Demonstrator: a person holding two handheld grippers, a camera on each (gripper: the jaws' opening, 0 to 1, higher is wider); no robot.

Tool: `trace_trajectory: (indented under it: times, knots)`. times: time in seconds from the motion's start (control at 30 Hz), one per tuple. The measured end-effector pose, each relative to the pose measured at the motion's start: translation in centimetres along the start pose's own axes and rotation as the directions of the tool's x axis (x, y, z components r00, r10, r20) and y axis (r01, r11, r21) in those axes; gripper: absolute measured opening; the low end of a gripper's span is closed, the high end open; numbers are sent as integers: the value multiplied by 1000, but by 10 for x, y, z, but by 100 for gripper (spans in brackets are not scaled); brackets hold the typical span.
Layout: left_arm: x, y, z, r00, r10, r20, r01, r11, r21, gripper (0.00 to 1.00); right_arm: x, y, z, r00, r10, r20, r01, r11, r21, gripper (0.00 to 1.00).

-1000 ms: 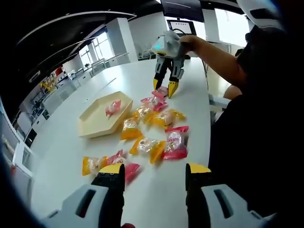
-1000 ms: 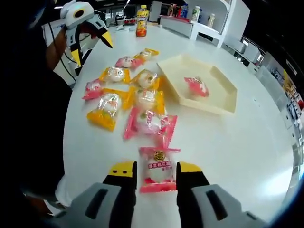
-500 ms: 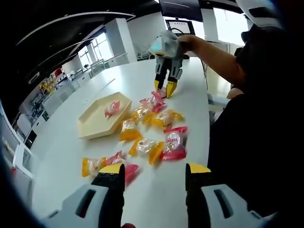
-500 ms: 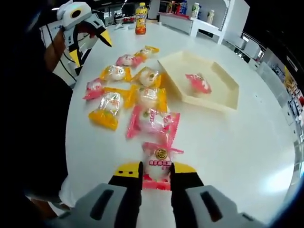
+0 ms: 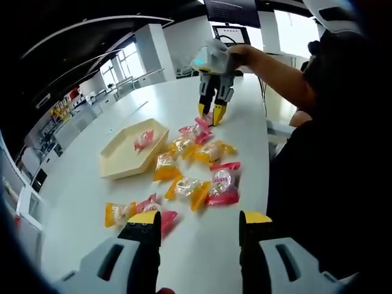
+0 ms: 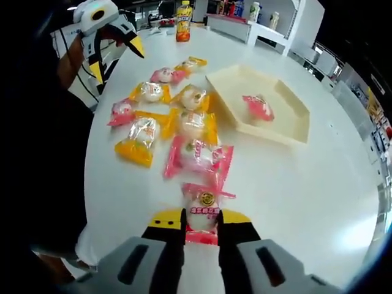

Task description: Pick up the marshmallows scattered on the table and place them into the bowl on the table

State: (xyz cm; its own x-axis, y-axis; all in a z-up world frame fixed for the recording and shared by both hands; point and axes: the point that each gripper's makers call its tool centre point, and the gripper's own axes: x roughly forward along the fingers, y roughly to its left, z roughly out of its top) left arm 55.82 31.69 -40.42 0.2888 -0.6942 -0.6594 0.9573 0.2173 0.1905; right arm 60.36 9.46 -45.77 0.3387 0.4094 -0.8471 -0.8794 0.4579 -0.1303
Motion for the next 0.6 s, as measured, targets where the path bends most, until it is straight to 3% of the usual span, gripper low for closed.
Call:
trace_trajectory:
  times: [0.6]
  knots:
    - [0, 2, 0, 1000, 1, -2, -1, 1000, 2, 50, 1, -4, -2, 1000, -9, -8, 10, 999, 43, 19]
